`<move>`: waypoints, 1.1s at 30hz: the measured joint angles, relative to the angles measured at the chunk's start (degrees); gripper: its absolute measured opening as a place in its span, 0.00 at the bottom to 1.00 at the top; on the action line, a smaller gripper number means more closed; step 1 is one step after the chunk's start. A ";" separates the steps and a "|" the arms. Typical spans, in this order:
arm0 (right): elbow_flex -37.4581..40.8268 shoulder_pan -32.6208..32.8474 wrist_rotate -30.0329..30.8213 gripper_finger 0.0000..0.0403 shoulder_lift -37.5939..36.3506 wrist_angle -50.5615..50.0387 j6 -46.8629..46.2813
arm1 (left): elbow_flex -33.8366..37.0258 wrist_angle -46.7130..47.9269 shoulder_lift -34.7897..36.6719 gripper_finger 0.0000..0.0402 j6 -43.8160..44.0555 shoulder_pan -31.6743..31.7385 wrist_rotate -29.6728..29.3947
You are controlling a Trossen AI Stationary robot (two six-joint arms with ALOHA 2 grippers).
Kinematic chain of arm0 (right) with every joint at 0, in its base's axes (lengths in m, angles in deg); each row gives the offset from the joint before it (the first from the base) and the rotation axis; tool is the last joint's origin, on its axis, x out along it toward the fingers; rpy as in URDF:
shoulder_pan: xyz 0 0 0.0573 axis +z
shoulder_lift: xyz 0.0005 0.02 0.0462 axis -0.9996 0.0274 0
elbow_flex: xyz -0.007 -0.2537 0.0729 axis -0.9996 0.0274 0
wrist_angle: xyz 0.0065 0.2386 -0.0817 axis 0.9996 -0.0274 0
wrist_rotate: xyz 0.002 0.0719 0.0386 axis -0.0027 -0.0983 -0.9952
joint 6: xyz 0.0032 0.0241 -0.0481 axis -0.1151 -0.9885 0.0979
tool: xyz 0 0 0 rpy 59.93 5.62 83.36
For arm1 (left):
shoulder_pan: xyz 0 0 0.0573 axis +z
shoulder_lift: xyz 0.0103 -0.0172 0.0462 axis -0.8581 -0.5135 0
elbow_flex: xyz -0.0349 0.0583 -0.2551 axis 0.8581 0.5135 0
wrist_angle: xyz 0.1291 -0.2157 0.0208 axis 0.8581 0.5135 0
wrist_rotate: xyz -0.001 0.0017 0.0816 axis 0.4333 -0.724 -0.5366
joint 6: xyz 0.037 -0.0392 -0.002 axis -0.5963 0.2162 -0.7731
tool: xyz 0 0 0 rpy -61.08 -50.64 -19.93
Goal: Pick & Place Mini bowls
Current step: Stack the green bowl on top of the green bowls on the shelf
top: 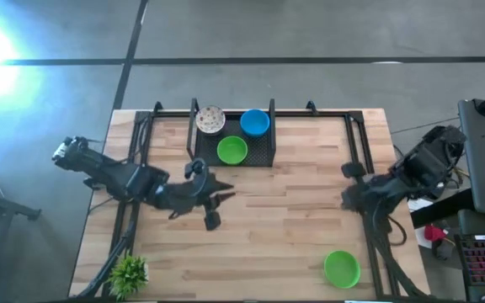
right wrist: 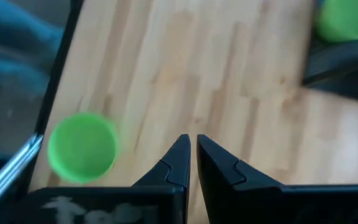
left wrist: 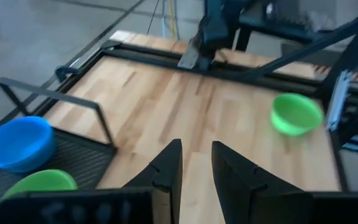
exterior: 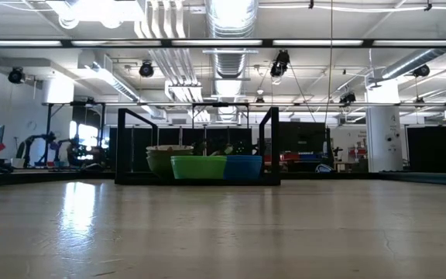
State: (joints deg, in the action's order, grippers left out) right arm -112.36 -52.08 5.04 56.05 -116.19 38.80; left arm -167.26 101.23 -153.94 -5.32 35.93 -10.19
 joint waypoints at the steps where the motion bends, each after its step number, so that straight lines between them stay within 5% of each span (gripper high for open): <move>1: 1.36 1.01 -1.01 0.07 -0.22 0.21 -0.54 | 0.65 -1.36 0.00 0.20 0.34 -1.02 -0.79; 16: 16.56 7.20 -10.06 0.09 5.27 11.79 -14.82 | 3.33 -5.56 -0.02 0.20 -5.72 -4.64 -3.47; 33: 21.14 12.38 -11.84 0.27 22.81 14.45 -4.18 | 3.33 -4.97 0.52 0.20 -7.50 -4.75 3.42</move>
State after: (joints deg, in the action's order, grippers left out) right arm -91.22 -39.70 -6.80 78.86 -101.74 34.63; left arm -163.93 96.26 -153.42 -12.81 31.18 -6.76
